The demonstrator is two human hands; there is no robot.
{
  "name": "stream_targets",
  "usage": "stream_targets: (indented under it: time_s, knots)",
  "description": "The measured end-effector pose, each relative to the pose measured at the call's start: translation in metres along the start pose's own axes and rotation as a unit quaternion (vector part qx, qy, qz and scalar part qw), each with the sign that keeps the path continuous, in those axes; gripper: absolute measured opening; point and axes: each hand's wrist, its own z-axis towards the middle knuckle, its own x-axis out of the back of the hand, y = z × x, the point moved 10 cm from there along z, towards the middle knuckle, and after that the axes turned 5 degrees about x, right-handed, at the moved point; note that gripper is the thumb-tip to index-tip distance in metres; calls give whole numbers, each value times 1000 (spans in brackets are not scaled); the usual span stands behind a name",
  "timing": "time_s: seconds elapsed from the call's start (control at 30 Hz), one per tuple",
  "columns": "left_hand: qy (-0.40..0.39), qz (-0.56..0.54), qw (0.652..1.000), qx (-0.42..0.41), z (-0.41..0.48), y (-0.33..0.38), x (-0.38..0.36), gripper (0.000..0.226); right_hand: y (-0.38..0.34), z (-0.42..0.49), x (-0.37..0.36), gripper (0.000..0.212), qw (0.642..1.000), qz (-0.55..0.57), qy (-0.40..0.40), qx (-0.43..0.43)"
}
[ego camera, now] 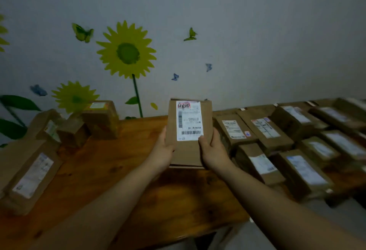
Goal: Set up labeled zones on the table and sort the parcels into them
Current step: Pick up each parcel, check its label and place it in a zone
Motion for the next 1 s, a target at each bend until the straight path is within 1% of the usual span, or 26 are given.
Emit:
stream_targets:
  time_s: [0.1,0.2,0.3,0.37,0.4,0.47,0.5,0.57,0.6,0.67,0.7,0.73,0.8,0.9,1.0]
  knots:
    - [-38,-4,998,57,-3,-38,-58,61,50,-24,51,56,997,-22,16,-68]
    - [-74,-12,994,78,-1,-53,-118,63,76,-43,97,54,997,-41,27,-61]
    - [-79,-16,995,63,2,-45,-172,57,92,-48,143,84,994,-98,25,-43]
    - [-85,-19,994,62,9,-44,-210,52,110,-50,173,98,991,-124,2,-51]
    - [-85,-15,994,65,13,-45,-229,51,118,-49,188,104,990,-136,-15,-35]
    - [-80,14,994,77,24,-49,-265,58,138,-43,219,115,982,-181,-57,-1]
    - [-73,55,993,79,29,-52,-282,62,150,-40,234,117,975,-206,-81,1]
    - [-59,159,984,62,33,-52,-316,71,174,-31,268,112,957,-265,-113,-4]
    - [-65,190,979,40,32,-49,-335,77,185,-25,285,109,950,-289,-120,2]
    - [-108,230,967,-9,24,-47,-377,92,204,-16,315,105,945,-301,-128,18]
    - [-137,255,957,-18,20,-52,-398,98,214,-14,327,106,945,-298,-136,16]
    - [-162,286,944,-17,17,-60,-414,103,224,-12,336,106,945,-295,-144,12]
    - [-187,337,923,15,17,-86,-441,109,245,-10,351,106,937,-304,-169,8]
    - [-189,377,905,63,23,-120,-470,112,275,-5,366,102,924,-320,-208,-12]
    - [-178,416,887,90,28,-143,-487,112,302,2,370,101,919,-315,-236,-36]
